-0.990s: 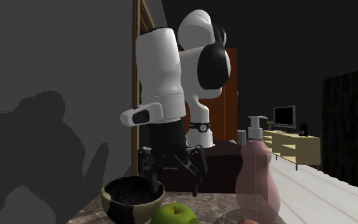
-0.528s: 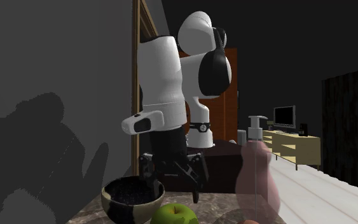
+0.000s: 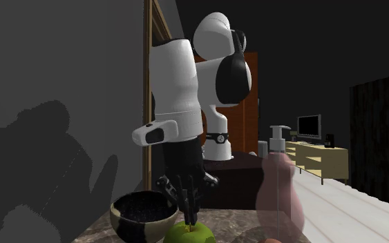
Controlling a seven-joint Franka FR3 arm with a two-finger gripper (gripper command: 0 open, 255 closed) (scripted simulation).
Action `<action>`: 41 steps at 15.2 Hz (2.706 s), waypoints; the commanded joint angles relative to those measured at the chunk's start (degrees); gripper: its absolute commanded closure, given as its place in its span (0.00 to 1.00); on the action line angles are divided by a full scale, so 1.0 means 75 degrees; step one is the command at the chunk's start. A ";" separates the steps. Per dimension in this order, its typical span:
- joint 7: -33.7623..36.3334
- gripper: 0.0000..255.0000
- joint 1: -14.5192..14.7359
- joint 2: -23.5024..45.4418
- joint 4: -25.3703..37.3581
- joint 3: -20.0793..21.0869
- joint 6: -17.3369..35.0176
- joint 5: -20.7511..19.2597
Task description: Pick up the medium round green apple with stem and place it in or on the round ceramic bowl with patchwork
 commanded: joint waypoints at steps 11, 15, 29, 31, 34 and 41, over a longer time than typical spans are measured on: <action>0.0089 1.00 0.0069 -0.0529 -0.0111 -0.0101 -0.0413 -0.0120; 0.0143 1.00 0.0105 -0.0813 -0.0136 -0.0155 -0.0666 -0.0192; 0.0341 1.00 0.0200 -0.1680 0.0001 -0.0314 -0.1648 -0.0441; 0.0369 1.00 0.0209 -0.1786 0.0050 -0.0333 -0.1799 -0.0475; 0.0411 1.00 0.0221 -0.1937 0.0136 -0.0358 -0.2031 -0.0524; 0.0006 1.00 0.0002 -0.2778 -0.0526 -0.0606 -0.2234 -0.0729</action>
